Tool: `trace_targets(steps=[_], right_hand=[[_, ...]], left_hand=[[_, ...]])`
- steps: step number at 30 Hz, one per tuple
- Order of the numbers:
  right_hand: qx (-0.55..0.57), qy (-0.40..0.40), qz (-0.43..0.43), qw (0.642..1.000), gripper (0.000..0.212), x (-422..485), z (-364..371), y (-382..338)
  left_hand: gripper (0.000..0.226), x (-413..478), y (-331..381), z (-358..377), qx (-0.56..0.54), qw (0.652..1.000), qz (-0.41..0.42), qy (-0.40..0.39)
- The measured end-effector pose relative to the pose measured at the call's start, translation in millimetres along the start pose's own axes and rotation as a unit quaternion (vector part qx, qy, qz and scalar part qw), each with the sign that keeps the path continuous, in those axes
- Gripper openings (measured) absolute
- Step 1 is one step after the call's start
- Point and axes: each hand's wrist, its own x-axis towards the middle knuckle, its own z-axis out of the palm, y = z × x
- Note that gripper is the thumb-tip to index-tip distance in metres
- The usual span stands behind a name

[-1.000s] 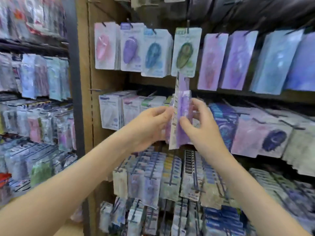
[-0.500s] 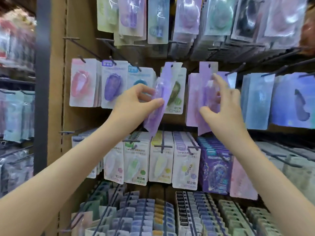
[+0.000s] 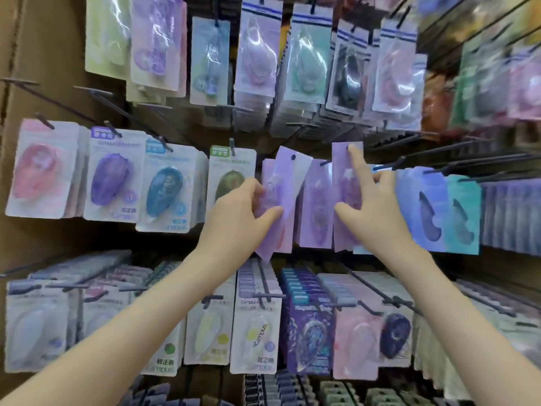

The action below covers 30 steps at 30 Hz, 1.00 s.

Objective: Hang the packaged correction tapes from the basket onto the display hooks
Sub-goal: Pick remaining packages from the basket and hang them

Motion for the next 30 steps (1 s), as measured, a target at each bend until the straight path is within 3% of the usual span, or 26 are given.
trace_targets(steps=[6,14,21,30], right_hand=[[-0.015,-0.065,-0.039,0.997,0.092,0.2,-4.2,2.3],[0.046,-0.088,-0.036,0.994,0.085,16.0,-13.0,4.9],[-0.027,-0.117,-0.058,0.991,0.084,14.1,-25.1,-1.3],[0.014,-0.140,-0.044,0.989,0.085,16.9,-29.9,4.7]], left_hand=[[0.029,2.8,0.2,2.4,0.034,0.999,-0.002,0.012],[0.033,-3.8,-3.2,-0.3,0.105,0.993,0.027,0.049],[0.032,-4.5,-6.5,-5.7,0.122,0.988,0.054,0.084],[0.032,-14.1,-3.9,-4.0,0.012,0.996,0.035,0.083]])
